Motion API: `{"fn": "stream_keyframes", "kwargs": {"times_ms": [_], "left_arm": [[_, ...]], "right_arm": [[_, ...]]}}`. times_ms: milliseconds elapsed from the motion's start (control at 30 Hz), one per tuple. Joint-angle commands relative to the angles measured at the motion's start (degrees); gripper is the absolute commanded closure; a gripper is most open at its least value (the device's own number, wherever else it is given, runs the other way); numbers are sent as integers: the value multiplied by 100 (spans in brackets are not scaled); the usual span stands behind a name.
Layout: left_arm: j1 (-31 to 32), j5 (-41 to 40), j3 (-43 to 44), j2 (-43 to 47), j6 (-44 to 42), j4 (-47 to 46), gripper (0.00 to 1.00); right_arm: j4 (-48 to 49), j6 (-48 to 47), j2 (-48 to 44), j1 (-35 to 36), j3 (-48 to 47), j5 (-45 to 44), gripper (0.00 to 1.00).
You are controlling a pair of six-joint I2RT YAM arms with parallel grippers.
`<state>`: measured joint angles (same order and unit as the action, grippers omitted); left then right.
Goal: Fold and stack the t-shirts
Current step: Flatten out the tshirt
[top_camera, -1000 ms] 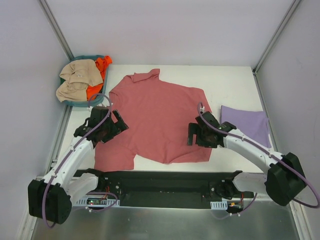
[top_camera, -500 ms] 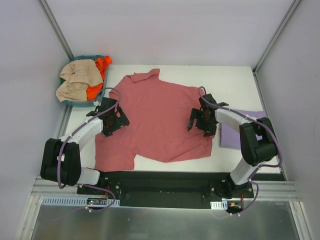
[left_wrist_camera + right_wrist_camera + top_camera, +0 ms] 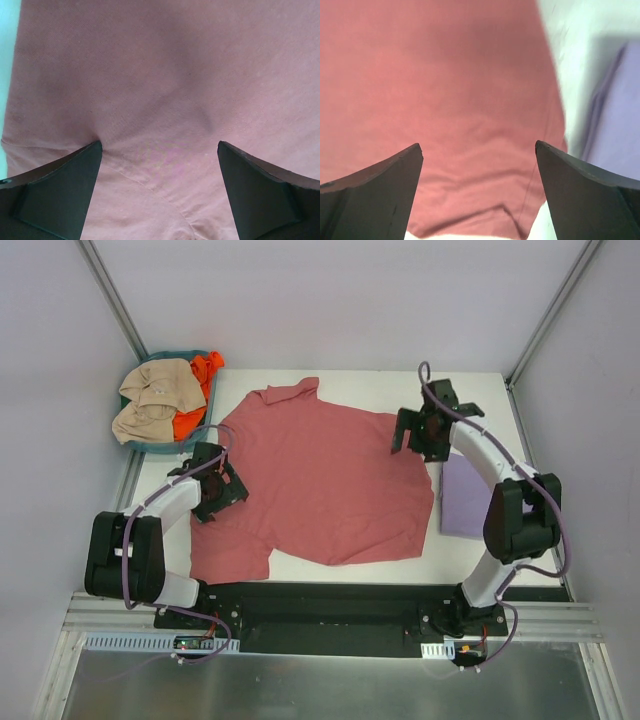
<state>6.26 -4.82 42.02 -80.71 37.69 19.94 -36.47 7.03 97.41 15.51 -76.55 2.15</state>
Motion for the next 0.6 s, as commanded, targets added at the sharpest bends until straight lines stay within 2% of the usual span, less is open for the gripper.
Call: {"fn": "stream_keyframes", "kwargs": {"times_ms": [0, 67, 300, 467, 567], "left_arm": [[-64, -19, -97, 292, -288, 45, 1], [-64, -28, -115, 362, -280, 36, 1], [-64, -54, -124, 652, -289, 36, 1], [-64, -309, -177, 776, -297, 36, 1], [-72, -292, -168, 793, -298, 36, 1]], "right_arm": [[-466, -456, 760, -451, -1245, -163, 1], [-501, -579, 1191, -548, -1711, -154, 1], [-897, -1500, 2659, -575, -3075, 512, 15], [-1318, -2144, 3117, -601, -3594, -56, 22], [-1424, -2249, 3241, -637, -3621, 48, 27]]}}
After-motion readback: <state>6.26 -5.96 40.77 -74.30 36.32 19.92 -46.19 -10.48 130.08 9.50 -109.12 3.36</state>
